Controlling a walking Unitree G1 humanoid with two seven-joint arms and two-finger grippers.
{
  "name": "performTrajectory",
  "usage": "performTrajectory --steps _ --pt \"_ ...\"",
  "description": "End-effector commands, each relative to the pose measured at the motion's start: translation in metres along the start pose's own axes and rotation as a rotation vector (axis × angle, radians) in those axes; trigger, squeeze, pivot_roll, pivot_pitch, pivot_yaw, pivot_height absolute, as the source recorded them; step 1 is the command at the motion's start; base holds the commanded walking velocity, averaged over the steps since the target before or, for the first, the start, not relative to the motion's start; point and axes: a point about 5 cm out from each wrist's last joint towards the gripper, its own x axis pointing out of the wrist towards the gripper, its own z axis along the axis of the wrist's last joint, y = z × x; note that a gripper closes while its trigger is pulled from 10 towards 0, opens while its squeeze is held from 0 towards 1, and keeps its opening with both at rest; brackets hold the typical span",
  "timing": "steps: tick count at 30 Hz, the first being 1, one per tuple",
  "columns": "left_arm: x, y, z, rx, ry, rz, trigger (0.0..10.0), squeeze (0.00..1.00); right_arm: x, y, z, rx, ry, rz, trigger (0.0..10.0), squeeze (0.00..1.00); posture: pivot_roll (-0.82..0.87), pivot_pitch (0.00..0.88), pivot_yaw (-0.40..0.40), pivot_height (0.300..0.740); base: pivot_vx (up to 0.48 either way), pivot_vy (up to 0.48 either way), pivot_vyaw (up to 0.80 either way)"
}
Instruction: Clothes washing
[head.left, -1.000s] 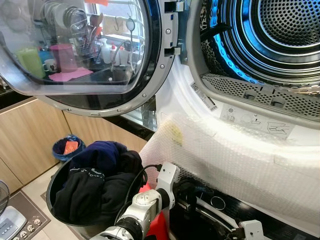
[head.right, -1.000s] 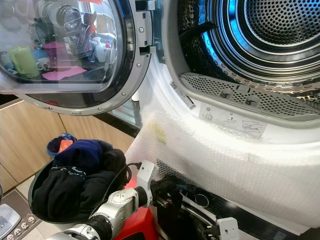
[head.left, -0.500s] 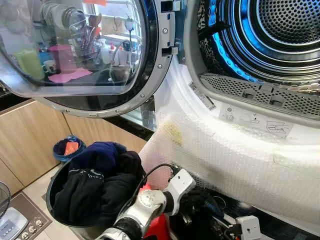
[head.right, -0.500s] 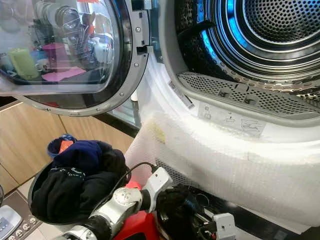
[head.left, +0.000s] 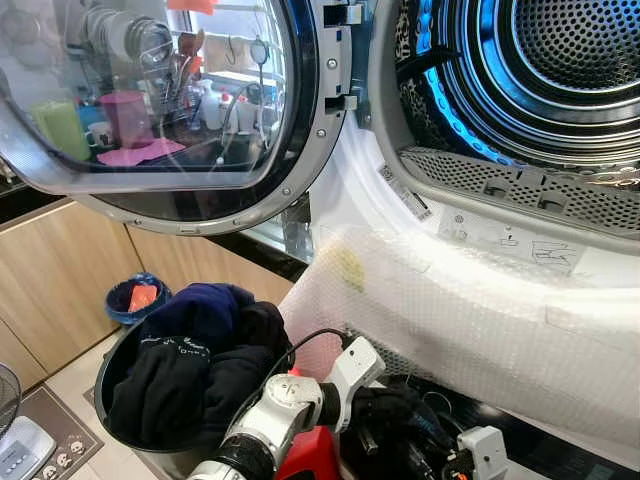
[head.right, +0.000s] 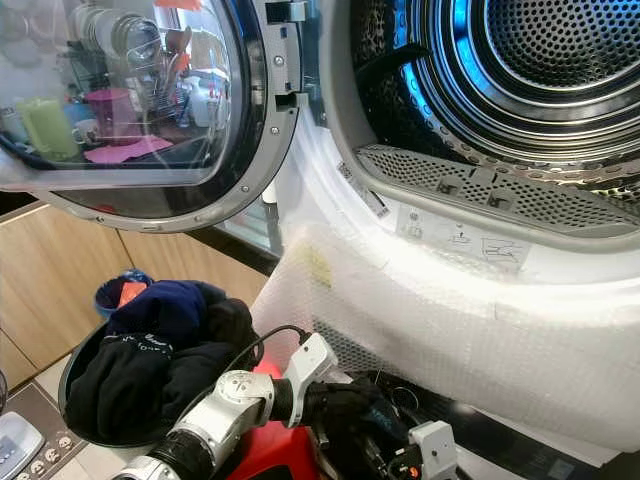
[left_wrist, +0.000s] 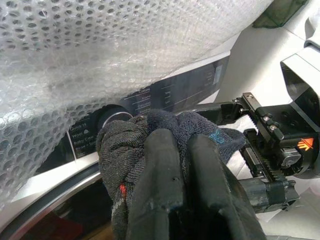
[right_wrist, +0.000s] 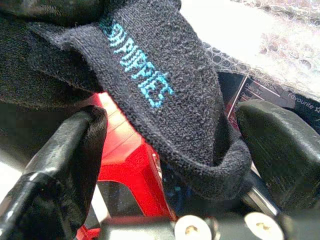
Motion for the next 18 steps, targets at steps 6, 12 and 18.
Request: performTrajectory --steps 6,12,18 --pt "-0.0011 0.0023 0.0063 0.0 -0.025 0.005 10.0 0.0 0.0017 0.0001 0.0033 -0.001 -0.014 0.007 10.0 0.0 0.01 0.0 0.022 0.74 0.0 0.0 0.0" --pt "-0.0011 0.0023 0.0063 0.0 -0.025 0.005 10.0 0.0 0.0017 0.0001 0.0033 -0.001 -0.014 0.007 10.0 0.0 0.01 0.0 0.022 0.74 0.0 0.0 0.0" --pt "-0.0011 0.0023 0.0063 0.0 -0.025 0.005 10.0 0.0 0.0017 0.0001 0.0033 -0.001 -0.014 0.007 10.0 0.0 0.01 0.0 0.022 0.74 0.0 0.0 0.0"
